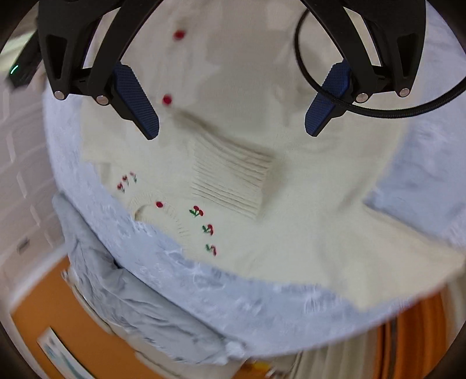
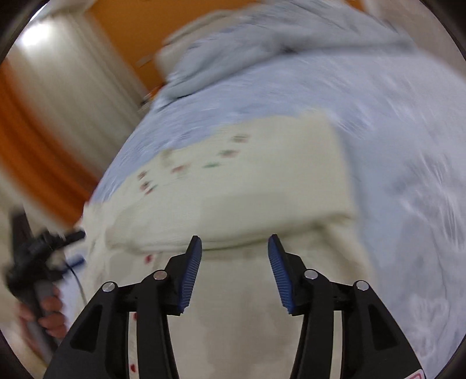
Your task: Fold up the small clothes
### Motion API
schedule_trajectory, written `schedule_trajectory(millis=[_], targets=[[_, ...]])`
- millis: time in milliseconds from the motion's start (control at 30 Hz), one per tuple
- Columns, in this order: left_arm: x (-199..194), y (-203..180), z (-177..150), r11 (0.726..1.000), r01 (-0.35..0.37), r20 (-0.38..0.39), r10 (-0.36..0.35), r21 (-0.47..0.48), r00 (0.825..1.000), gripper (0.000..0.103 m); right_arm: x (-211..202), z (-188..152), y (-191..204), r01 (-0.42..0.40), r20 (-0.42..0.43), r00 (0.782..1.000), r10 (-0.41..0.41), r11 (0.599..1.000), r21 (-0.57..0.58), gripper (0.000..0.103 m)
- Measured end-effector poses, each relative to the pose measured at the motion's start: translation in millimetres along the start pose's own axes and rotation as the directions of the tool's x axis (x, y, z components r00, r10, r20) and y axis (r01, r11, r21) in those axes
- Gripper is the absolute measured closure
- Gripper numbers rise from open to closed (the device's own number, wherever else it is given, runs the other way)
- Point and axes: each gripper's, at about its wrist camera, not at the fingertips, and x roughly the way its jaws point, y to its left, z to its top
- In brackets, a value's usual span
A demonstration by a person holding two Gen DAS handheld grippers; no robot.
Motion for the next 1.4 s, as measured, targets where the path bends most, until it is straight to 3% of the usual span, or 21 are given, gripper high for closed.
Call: schedule_trajectory(millis=[67,133,167,200,233,267,433,533,567,667,800,867,967,1067,1100,1133,1167,1200,1267,1300,1400], targets=[[24.2,6.2,3.9,0.996,0.014,-0.045,-0.018,-0.090,0.999,0.009,10.3,7.5,-36.0,-0.036,-0.020,0.999,0.039,0.987,0.155,0.055],[40.9,9.5,3.8,0.988,0.015,-0.073,-0.026,-0.151,0.997,0.035,25.0,7.1,-54.3,-0.064,-0.027,0.997,0.072,0.970,0.235,0.055],[47.5,8.9,4.5,0.986,0.013,-0.073,-0.026,-0.167,0.997,0.061,32.2,9.7,-58.9,-0.073,-0.024,0.996,0.082,0.962,0.264,0.055],[48.6,5.5,7.0,0.987,0.013,-0.061,-0.023,-0.162,0.998,0.080,38.7,13.2,-61.0,-0.078,-0.019,0.996,0.087,0.955,0.285,0.065],[47.0,-0.2,11.3,0.990,0.024,-0.037,-0.029,-0.139,0.999,0.088,39.5,14.2,-61.0,-0.076,-0.005,0.997,0.081,0.954,0.290,0.094],[42.8,-6.0,14.4,0.993,0.033,-0.014,-0.035,-0.114,0.999,0.092,37.2,21.0,-58.5,-0.080,0.037,0.997,0.073,0.955,0.287,0.093],[-3.9,-28.7,37.9,0.995,0.085,0.163,-0.091,0.044,0.982,0.092,-7.3,24.1,-36.3,-0.191,0.224,0.962,0.154,0.970,0.152,0.093],[38.4,-12.1,30.6,0.998,-0.004,0.047,0.001,0.065,0.999,0.092,47.2,3.4,-49.4,0.023,-0.009,1.000,-0.022,0.993,0.116,0.097],[53.1,-2.7,23.5,0.998,-0.033,-0.003,0.034,0.053,0.999,0.091,44.4,-5.3,-58.3,0.009,0.001,1.000,-0.009,0.993,0.116,0.097],[50.9,17.6,7.9,0.999,0.039,0.055,-0.040,0.019,0.998,0.089,14.2,-6.6,-51.2,0.023,0.031,0.999,-0.027,0.990,0.138,0.090],[49.1,23.3,5.4,0.998,0.063,0.070,-0.064,0.012,0.995,0.088,-36.0,-12.5,-18.7,0.052,0.200,0.978,-0.059,0.998,0.041,0.090],[51.6,19.4,3.1,0.998,0.042,0.080,-0.045,0.038,0.996,0.088,-24.6,-1.4,-16.1,0.051,0.169,0.984,-0.054,0.998,0.025,0.090],[53.0,18.5,5.0,0.999,0.033,0.077,-0.036,0.043,0.996,0.088,41.8,17.6,-33.1,0.218,0.003,0.976,-0.218,0.976,-0.012,0.103],[37.2,31.0,7.0,0.996,0.085,0.061,-0.082,-0.033,0.995,0.083,38.9,23.0,-28.6,0.254,-0.008,0.967,-0.254,0.967,-0.019,0.102],[26.2,38.7,8.7,0.994,0.091,0.082,-0.086,-0.061,0.993,0.080,30.0,22.9,-21.1,0.273,-0.012,0.962,-0.274,0.962,-0.018,0.095],[9.4,53.6,10.2,0.989,0.109,0.124,-0.096,-0.097,0.988,0.075,17.7,18.8,-14.2,0.278,0.003,0.961,-0.278,0.960,-0.027,0.087],[-3.3,67.4,11.7,0.985,0.123,0.158,-0.102,-0.125,0.982,0.059,-0.7,11.8,-1.3,0.267,0.034,0.964,-0.265,0.961,-0.065,0.087],[-24.1,94.0,15.9,0.978,0.118,0.210,-0.080,-0.174,0.974,0.041,-14.5,2.8,11.1,0.264,0.054,0.964,-0.260,0.959,-0.104,0.084],[-54.5,149.0,30.8,0.959,0.051,0.280,0.031,-0.280,0.960,0.029,-45.6,-27.6,30.0,0.273,0.088,0.961,-0.261,0.943,-0.192,0.071],[-62.8,173.9,40.0,0.944,0.019,0.290,0.082,-0.330,0.954,0.025,-55.0,-40.8,35.9,0.268,0.095,0.963,-0.253,0.939,-0.216,0.063],[-76.6,251.5,73.6,0.871,-0.067,0.267,0.221,-0.487,0.938,0.024,-78.3,-90.4,43.3,0.217,0.079,0.976,-0.204,0.949,-0.227,0.058]])
